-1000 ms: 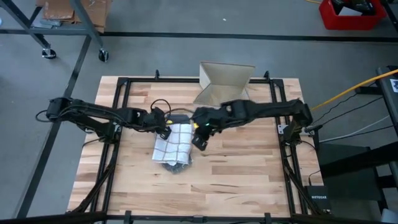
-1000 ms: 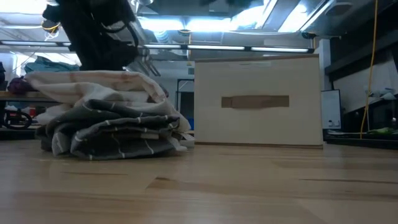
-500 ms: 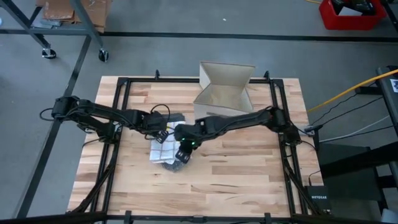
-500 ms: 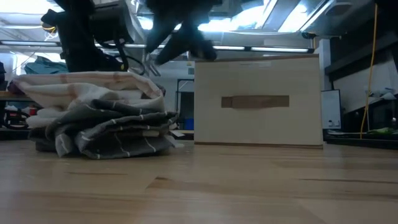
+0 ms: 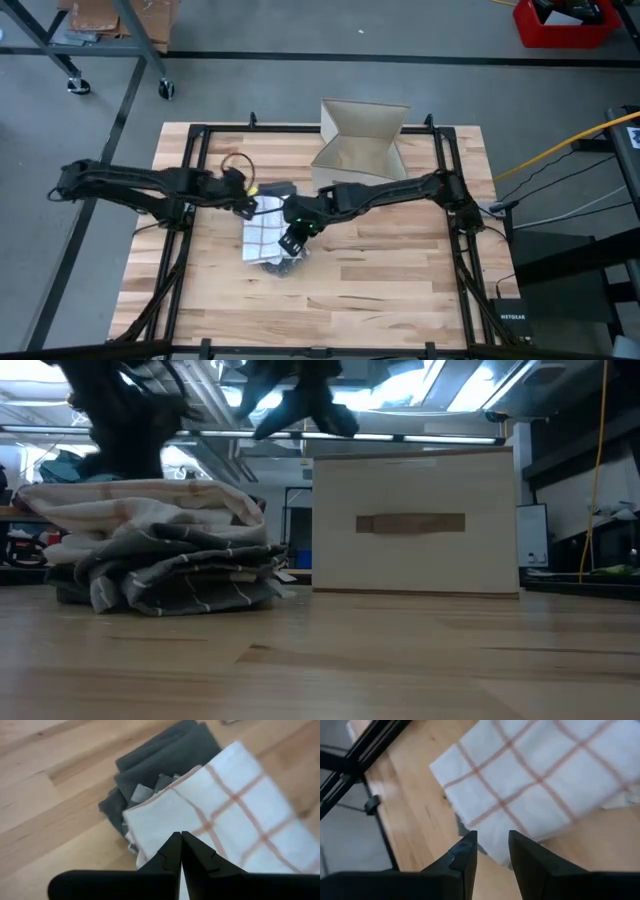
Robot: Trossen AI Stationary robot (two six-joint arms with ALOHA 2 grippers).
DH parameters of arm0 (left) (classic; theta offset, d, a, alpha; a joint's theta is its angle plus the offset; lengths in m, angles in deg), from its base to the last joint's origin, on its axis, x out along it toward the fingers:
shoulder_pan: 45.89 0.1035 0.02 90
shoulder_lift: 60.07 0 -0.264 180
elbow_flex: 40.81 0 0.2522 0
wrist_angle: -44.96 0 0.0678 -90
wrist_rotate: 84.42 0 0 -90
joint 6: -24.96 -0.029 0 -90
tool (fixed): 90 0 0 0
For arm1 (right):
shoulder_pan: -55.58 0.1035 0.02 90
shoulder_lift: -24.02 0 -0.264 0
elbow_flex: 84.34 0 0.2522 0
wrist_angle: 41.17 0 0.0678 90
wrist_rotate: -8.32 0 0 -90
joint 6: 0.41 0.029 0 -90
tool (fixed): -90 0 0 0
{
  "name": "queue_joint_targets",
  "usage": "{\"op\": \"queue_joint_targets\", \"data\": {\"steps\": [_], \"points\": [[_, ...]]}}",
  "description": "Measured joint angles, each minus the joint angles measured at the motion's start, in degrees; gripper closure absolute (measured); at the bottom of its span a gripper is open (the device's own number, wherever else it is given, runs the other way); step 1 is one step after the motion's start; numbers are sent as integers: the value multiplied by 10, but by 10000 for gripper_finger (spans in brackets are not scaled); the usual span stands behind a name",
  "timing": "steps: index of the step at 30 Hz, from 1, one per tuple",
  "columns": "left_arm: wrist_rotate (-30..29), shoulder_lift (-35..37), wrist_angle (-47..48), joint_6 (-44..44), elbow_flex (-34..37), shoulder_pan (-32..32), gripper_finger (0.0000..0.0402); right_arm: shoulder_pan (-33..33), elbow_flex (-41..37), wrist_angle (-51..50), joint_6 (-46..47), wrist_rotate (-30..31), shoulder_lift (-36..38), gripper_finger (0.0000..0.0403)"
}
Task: Fold towel
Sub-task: Put the stacked towels into the white laundry organizer
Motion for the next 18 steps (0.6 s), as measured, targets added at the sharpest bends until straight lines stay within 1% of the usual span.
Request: {"op": "queue_joint_targets", "data": {"steps": [2, 5, 7, 10, 13, 15, 18], "points": [[3, 46, 25, 0, 0, 0, 399, 0, 0, -19, 11, 18, 13, 288], [13, 109, 63, 3, 0, 0, 399, 0, 0, -44, 33, 23, 33, 288], [15, 138, 84, 14, 0, 0, 398, 0, 0, -58, 58, 17, 44, 288], [21, 169, 104, 8, 0, 0, 392, 0, 0, -68, 87, -14, 48, 288], [30, 185, 116, -12, 0, 0, 373, 0, 0, -75, 113, -59, 46, 288], [30, 187, 119, -18, 0, 0, 352, 0, 0, -79, 135, -82, 45, 288], [30, 182, 127, -13, 1, 0, 312, 0, 0, -86, 138, -94, 41, 288]]}}
